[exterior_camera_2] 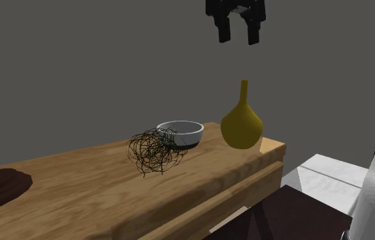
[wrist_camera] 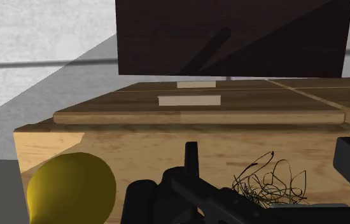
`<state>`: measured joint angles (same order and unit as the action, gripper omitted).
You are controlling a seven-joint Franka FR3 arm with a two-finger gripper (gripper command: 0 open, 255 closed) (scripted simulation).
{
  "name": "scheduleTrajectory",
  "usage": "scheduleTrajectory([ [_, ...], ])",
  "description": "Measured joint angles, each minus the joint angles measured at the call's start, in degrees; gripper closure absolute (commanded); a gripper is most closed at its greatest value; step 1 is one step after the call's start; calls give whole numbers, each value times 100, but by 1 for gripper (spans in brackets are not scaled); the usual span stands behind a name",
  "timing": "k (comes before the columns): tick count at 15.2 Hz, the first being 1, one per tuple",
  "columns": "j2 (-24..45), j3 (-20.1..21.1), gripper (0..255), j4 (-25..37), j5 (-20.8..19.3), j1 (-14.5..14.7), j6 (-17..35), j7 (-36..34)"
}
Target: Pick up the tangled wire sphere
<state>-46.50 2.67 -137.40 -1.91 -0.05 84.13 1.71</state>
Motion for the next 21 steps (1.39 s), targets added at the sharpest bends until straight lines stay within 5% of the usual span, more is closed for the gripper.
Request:
scheduleTrajectory([
  [4,43,75,0,-327,-59,73,532,60],
  [14,1011,472,0,-1458,-500,271,3433,141],
  [21,2318,907,0,-1722,-1308,47,5566,-215],
])
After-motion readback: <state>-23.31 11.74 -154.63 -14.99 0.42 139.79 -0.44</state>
